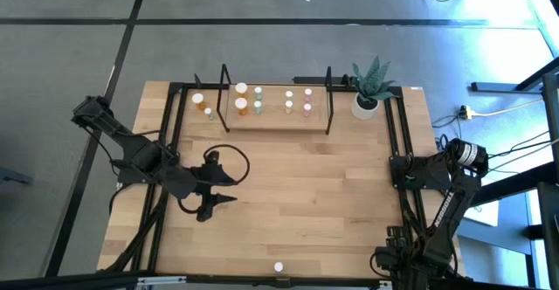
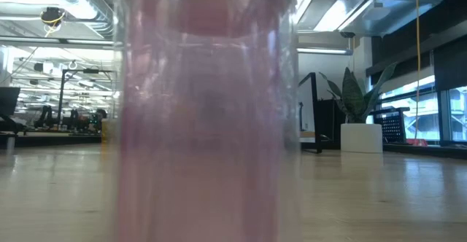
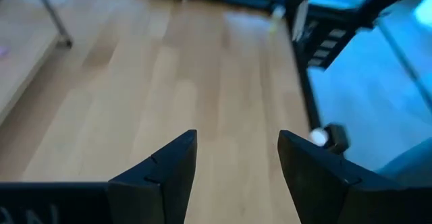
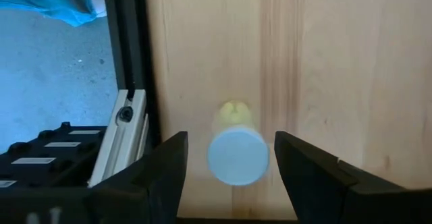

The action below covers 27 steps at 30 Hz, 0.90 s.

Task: Pick and place medicine bottles onto shelf by color
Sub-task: Put the yellow pill bottle on the shelf aligned with the other yellow pill bottles

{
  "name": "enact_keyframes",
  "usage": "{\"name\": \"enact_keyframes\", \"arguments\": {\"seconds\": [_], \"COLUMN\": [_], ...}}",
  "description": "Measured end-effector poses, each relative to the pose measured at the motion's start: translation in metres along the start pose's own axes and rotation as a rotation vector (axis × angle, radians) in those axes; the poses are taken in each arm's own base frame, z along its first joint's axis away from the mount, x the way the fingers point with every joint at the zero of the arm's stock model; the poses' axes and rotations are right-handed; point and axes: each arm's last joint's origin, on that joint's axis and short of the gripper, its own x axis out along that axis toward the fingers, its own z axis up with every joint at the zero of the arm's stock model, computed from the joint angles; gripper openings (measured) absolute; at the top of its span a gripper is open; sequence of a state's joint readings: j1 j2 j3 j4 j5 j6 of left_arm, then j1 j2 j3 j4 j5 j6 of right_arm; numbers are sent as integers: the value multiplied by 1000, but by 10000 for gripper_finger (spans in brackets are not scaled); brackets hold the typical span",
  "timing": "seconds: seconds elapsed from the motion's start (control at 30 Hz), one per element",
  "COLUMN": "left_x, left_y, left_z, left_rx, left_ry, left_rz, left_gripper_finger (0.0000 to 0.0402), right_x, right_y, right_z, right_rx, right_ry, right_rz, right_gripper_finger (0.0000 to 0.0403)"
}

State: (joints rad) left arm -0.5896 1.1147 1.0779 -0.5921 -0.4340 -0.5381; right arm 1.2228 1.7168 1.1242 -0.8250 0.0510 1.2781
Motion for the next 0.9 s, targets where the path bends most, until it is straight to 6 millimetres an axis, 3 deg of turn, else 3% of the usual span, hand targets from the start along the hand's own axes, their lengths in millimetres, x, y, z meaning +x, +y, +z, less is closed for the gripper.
{"name": "enact_keyframes", "arguments": {"seconds": [0.27,0.67,0.9], "left_x": [0,0,0], "left_y": [-4,-4,-4], "left_z": [7,7,7], "left_rx": [43,41,41], "left_ry": [-71,-70,-70], "left_rz": [-39,-39,-39], "left_gripper_finger": [201,201,201], "right_x": [0,0,1], "right_y": [-1,-1,-7], "right_z": [0,2,19], "right_rx": [0,7,65], "right_ry": [1,0,-8], "right_rz": [-5,-5,-10], "right_gripper_finger": [219,117,113]}}
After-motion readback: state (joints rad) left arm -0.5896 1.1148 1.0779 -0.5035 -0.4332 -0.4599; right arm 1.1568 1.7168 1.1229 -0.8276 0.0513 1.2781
